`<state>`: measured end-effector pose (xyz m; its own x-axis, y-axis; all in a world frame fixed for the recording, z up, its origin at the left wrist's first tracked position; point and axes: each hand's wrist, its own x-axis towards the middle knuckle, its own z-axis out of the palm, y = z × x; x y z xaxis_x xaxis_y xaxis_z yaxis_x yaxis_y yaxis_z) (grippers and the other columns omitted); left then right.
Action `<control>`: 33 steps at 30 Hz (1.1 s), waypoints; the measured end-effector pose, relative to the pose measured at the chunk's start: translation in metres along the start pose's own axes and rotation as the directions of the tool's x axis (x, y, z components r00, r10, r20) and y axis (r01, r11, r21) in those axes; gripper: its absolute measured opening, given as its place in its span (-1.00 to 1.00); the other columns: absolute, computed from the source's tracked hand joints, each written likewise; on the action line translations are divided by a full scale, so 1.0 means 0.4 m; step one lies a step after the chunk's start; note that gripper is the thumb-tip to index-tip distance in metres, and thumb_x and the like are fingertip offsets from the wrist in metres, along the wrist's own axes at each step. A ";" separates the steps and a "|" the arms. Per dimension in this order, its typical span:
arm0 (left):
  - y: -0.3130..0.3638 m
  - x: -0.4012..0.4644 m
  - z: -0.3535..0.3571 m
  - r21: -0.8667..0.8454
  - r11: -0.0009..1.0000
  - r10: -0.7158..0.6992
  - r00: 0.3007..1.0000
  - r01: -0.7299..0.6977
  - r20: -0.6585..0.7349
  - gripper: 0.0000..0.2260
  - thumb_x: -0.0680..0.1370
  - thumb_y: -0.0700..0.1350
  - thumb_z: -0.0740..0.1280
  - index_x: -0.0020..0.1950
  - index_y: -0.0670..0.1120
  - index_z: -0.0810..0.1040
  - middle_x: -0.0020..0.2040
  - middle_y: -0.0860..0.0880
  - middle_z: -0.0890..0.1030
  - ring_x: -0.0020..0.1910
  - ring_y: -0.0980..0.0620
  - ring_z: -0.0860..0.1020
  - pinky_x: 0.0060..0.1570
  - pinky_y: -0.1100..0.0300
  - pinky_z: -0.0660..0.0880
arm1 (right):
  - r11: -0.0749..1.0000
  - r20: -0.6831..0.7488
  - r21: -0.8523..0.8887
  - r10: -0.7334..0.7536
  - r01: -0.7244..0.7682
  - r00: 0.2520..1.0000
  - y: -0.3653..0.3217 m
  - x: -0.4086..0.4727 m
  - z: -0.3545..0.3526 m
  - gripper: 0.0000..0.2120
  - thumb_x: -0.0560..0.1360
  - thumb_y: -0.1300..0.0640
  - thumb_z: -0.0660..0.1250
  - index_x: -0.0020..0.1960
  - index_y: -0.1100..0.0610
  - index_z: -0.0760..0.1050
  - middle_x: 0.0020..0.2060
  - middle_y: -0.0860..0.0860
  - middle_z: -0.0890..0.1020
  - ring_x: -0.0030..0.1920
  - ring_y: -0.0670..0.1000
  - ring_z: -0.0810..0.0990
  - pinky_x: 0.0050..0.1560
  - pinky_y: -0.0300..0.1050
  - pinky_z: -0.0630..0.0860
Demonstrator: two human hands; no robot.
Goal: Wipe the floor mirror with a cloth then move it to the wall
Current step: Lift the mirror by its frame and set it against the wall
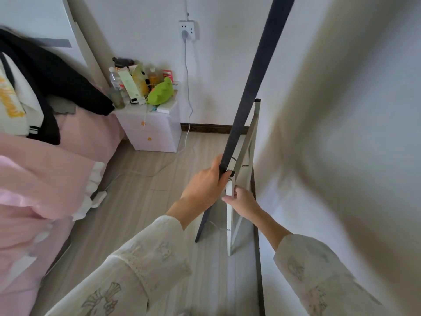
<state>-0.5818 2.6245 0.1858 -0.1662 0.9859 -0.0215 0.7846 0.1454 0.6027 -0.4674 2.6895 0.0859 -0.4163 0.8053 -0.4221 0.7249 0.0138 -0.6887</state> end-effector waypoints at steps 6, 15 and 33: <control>-0.028 0.029 0.008 -0.026 0.998 0.064 0.998 -0.063 0.017 -0.72 0.60 -0.10 0.12 0.28 -0.16 0.22 -0.36 -0.09 0.48 -0.42 -0.08 0.48 -0.43 0.15 0.39 | 0.972 0.002 0.224 0.072 -0.070 0.997 0.023 0.067 0.061 -0.70 0.50 0.11 0.31 -0.35 0.17 0.35 -0.45 0.02 0.41 -0.53 -0.13 0.33 -0.55 -0.43 0.26; 0.005 0.043 0.030 0.019 0.990 0.135 0.989 -0.136 0.054 -0.61 0.58 -0.14 0.13 0.39 -0.08 0.12 -0.38 -0.11 0.47 -0.44 -0.12 0.50 -0.42 0.05 0.45 | 0.939 0.004 0.324 0.122 -0.117 0.993 0.069 0.091 0.050 -0.69 0.41 0.30 0.24 -0.37 0.06 0.18 -0.70 -0.15 0.24 -0.63 -0.13 0.21 -0.49 -0.25 0.22; 0.130 0.065 0.116 0.152 0.974 0.167 0.986 -0.167 0.012 -0.58 0.57 -0.12 0.15 0.38 -0.11 0.11 -0.44 -0.06 0.42 -0.49 -0.11 0.44 -0.56 0.18 0.28 | 0.971 0.034 0.220 0.086 -0.091 0.996 0.181 0.082 -0.071 -0.79 0.29 0.12 0.28 -0.15 0.17 0.31 -0.54 0.01 0.34 -0.47 0.01 0.32 -0.26 -0.01 0.36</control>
<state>-0.5177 2.6615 0.1794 -0.0252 0.9973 0.0697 0.8830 -0.0104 0.4692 -0.4131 2.7337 0.0391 -0.3712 0.7827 -0.4995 0.6210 -0.1907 -0.7602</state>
